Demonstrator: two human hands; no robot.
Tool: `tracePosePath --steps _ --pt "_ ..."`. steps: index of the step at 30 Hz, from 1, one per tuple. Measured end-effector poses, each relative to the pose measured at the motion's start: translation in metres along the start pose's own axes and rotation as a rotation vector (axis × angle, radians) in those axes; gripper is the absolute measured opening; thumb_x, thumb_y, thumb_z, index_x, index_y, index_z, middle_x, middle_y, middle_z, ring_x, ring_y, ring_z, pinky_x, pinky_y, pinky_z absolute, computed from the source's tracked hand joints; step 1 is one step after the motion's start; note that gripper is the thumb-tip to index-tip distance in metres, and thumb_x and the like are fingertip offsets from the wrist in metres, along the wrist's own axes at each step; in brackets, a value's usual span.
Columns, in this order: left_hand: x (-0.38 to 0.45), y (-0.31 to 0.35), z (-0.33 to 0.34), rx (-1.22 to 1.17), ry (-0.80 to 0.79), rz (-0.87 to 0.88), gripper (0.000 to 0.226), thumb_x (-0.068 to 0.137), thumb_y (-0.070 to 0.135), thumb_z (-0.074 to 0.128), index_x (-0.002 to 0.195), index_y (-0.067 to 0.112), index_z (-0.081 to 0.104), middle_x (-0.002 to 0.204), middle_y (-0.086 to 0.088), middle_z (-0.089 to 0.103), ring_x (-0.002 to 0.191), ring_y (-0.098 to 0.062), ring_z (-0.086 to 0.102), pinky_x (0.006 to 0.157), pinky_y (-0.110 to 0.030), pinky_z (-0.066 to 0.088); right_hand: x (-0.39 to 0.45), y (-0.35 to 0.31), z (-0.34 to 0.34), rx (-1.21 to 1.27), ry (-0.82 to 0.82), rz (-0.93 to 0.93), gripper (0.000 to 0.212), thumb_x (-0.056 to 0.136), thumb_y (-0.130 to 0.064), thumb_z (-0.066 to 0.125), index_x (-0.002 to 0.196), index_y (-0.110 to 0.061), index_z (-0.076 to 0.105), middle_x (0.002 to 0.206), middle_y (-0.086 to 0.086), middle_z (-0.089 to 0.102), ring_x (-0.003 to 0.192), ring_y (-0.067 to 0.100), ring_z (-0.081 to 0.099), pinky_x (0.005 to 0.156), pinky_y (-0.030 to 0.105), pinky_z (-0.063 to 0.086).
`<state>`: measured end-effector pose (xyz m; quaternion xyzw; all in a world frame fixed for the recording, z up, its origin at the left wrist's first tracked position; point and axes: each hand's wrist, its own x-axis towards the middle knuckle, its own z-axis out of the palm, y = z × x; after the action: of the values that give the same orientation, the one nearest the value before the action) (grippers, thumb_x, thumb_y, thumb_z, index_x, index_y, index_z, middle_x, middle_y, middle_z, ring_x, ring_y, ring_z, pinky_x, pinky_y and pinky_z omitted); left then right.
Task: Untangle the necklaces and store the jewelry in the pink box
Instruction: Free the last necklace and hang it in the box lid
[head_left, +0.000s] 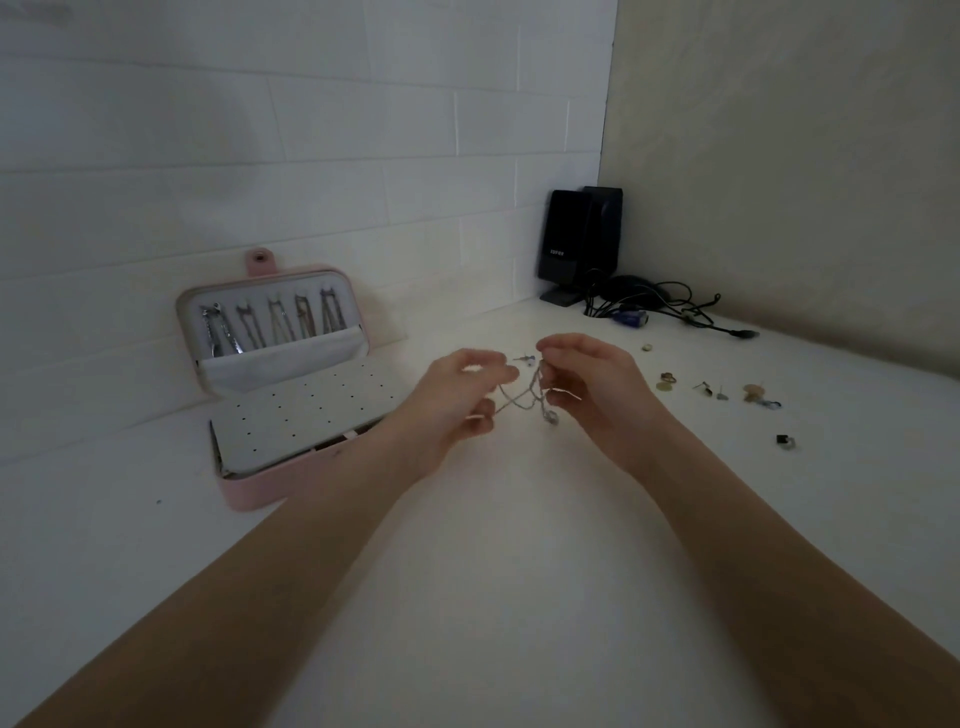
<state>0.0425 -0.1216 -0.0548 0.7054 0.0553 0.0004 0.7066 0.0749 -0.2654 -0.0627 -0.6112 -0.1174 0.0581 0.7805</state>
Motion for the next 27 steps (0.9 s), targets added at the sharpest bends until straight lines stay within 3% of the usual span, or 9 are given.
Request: tracePosePath --steps 3,5,8,12,17,23,27 --pt "-0.0053 -0.0027 0.0039 0.206 -0.083 0.016 0.008 0.085 0.025 0.065 0.083 0.018 0.069 0.064 0.003 0.031 0.048 -0.007 0.027 0.04 -0.015 0.027 -0.0027 -0.0025 0.0047 -0.001 -0.061 -0.001 0.015 0.088 0.0 0.052 0.09 -0.01 0.062 0.067 0.002 0.059 0.053 0.011 0.047 0.052 0.023 0.033" --pt "-0.0056 -0.0028 0.0029 0.247 -0.057 0.042 0.012 0.084 0.026 0.066 0.084 0.015 0.071 0.058 0.004 0.026 0.047 -0.008 0.025 0.039 -0.014 0.024 -0.0041 -0.0038 0.0048 0.002 -0.097 0.004 0.015 0.088 -0.001 0.054 0.094 -0.011 0.062 0.07 0.002 0.061 0.049 0.01 0.044 0.048 0.021 0.029" --pt "-0.0042 -0.0042 0.0004 0.266 0.02 0.06 0.011 0.083 0.026 0.067 0.085 0.016 0.07 0.057 0.007 0.039 0.055 -0.007 0.036 0.048 -0.017 0.03 -0.005 -0.0027 0.0039 0.028 -0.152 0.03 0.016 0.088 -0.003 0.056 0.098 -0.012 0.063 0.074 0.003 0.063 0.048 0.008 0.043 0.045 0.018 0.028" --pt "-0.0017 -0.0084 0.0009 0.11 0.017 0.118 0.004 0.085 0.016 0.066 0.086 0.013 0.067 0.079 0.004 0.061 0.073 -0.002 0.055 0.059 -0.013 0.048 -0.0054 -0.0013 0.0065 0.034 -0.197 0.056 0.016 0.088 -0.002 0.055 0.099 -0.011 0.063 0.074 0.003 0.061 0.048 0.008 0.043 0.042 0.016 0.029" --pt "0.0017 -0.0077 0.002 -0.206 0.027 0.118 0.004 0.084 0.001 0.063 0.081 0.003 0.064 0.089 -0.009 0.064 0.078 -0.012 0.062 0.075 -0.014 0.054 -0.0051 -0.0029 0.0059 0.124 -0.198 0.072 0.016 0.089 -0.002 0.054 0.098 -0.011 0.063 0.074 0.002 0.062 0.05 0.009 0.048 0.04 0.015 0.032" --pt "0.0023 -0.0056 0.002 -0.437 0.047 0.049 0.003 0.085 -0.005 0.059 0.083 -0.003 0.061 0.081 -0.01 0.064 0.077 -0.013 0.064 0.074 -0.016 0.055 -0.0055 0.0006 0.0061 0.124 -0.186 0.112 0.015 0.089 0.0 0.053 0.095 -0.01 0.062 0.07 0.002 0.064 0.053 0.01 0.057 0.04 0.015 0.036" --pt "0.0 -0.0001 0.0047 -0.44 0.041 0.011 0.009 0.083 -0.007 0.057 0.08 0.001 0.06 0.071 -0.006 0.054 0.057 -0.009 0.049 0.051 -0.013 0.048 -0.0048 0.0014 0.0057 0.149 -0.166 0.133 0.015 0.089 0.0 0.053 0.095 -0.01 0.062 0.071 0.002 0.061 0.049 0.009 0.052 0.039 0.015 0.035"
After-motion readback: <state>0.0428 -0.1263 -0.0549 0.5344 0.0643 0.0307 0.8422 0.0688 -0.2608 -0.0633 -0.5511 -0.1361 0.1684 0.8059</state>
